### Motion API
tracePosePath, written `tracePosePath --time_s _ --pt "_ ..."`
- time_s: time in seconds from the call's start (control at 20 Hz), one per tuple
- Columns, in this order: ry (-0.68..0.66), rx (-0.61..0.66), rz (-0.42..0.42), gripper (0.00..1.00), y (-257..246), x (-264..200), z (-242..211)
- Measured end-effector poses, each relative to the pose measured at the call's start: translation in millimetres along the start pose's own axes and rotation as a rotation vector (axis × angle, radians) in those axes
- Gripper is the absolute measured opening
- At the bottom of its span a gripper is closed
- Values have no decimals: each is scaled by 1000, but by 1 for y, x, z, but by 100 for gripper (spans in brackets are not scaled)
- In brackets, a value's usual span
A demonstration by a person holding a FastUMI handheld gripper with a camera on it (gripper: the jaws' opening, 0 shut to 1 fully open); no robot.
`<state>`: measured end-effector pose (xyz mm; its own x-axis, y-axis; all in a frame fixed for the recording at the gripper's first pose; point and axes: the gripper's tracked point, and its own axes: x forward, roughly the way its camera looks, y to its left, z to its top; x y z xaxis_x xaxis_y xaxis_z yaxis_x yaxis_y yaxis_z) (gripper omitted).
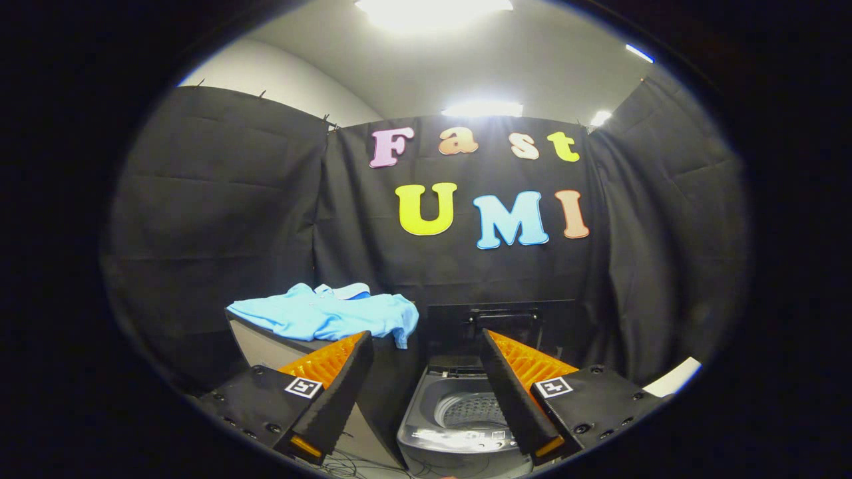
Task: Put the clothes into the washing machine and then close the washing machine lid.
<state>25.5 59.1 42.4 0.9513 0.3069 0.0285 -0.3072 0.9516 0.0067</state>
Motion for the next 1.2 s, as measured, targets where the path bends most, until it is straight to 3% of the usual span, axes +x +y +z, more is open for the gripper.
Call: tracePosePath --time_s 0.8,1.2 --pt "6 59 106 100 77 89 50" --pt "67 37 178 100 133 133 50"
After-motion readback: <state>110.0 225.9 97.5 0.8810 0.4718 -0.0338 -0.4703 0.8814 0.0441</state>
